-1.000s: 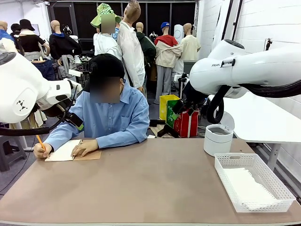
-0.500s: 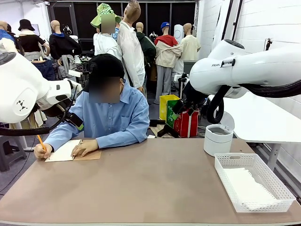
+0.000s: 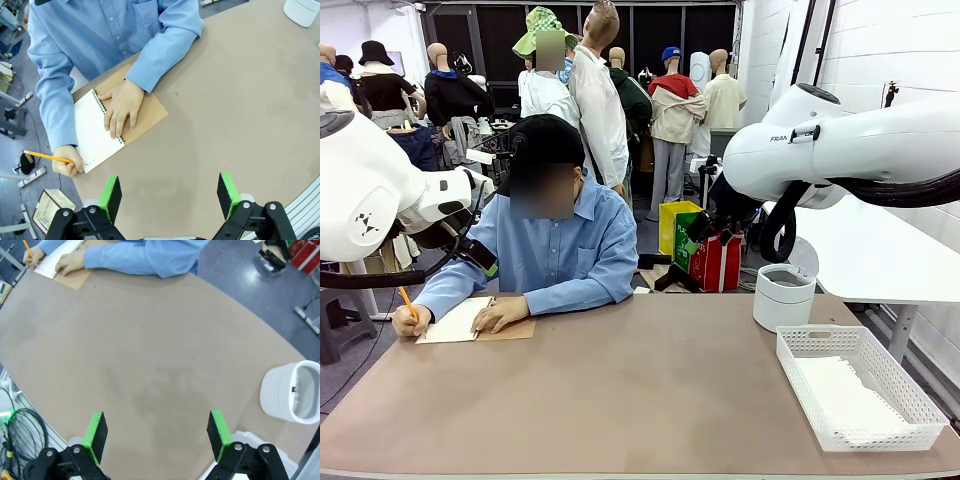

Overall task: Sort the paper based on its condition.
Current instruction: If a person hands you a paper, place it in the Organizing basket , and if it's crumpled, put it in the Trash can.

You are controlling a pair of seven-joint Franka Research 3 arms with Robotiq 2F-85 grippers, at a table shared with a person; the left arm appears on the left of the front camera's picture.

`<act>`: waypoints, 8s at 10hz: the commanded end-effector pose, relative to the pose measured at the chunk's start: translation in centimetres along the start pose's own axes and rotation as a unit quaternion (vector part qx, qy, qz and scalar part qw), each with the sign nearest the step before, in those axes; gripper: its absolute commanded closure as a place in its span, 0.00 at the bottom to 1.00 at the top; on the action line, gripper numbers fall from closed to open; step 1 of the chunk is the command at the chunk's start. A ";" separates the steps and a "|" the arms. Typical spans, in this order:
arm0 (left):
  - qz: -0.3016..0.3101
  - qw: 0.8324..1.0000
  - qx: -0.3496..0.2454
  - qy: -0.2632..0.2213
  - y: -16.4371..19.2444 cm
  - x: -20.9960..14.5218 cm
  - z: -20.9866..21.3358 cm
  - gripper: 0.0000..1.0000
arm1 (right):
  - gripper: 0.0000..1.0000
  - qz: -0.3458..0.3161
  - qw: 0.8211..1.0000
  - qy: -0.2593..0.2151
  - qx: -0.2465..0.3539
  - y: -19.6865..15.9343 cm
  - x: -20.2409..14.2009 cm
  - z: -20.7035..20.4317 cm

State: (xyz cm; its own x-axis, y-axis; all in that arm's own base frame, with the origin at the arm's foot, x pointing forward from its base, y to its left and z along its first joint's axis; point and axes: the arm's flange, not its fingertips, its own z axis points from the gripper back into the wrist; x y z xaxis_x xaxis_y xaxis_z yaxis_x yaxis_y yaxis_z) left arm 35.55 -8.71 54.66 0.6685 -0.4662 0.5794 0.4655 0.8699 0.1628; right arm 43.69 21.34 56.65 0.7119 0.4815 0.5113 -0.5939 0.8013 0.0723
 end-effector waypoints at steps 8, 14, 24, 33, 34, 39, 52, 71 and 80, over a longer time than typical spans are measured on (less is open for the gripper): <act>0.001 1.000 0.000 0.000 0.1 0.0 0.0 0.00 | 0.00 -0.003 1.000 0.001 0.000 -0.1 0.1 0.0; 0.001 1.000 0.000 0.000 0.1 0.0 0.0 0.00 | 0.00 -0.003 1.000 0.001 0.000 -0.1 0.1 0.0; 0.001 1.000 0.000 0.000 0.1 0.0 0.0 0.00 | 0.00 -0.003 1.000 0.001 0.000 -0.1 0.1 0.0; 0.001 1.000 0.000 0.000 0.1 0.0 0.0 0.00 | 0.00 -0.003 1.000 0.001 0.000 -0.1 0.1 0.0; 0.001 1.000 0.000 0.000 0.1 0.0 0.0 0.00 | 0.00 -0.003 1.000 0.001 0.000 -0.1 0.1 0.0; 0.001 1.000 0.000 0.000 0.1 0.0 0.0 0.00 | 0.00 -0.003 1.000 0.001 0.000 -0.1 0.1 0.0; 0.001 1.000 0.000 0.000 0.1 0.0 0.0 0.00 | 0.00 -0.003 1.000 0.001 0.000 -0.1 0.1 0.0; 0.001 1.000 0.000 0.000 0.1 0.0 0.0 0.00 | 0.00 -0.003 1.000 0.001 0.000 -0.1 0.1 0.0; 0.001 1.000 0.000 0.000 0.1 0.0 0.0 0.00 | 0.00 -0.003 1.000 0.001 0.000 -0.1 0.1 0.0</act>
State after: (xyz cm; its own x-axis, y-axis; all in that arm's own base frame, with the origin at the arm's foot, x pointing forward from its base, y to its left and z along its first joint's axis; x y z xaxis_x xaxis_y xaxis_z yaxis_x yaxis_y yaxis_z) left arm 35.55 -8.71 54.66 0.6685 -0.4662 0.5794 0.4655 0.8699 0.1628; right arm 43.69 21.34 56.65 0.7119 0.4814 0.5113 -0.5939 0.8013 0.0724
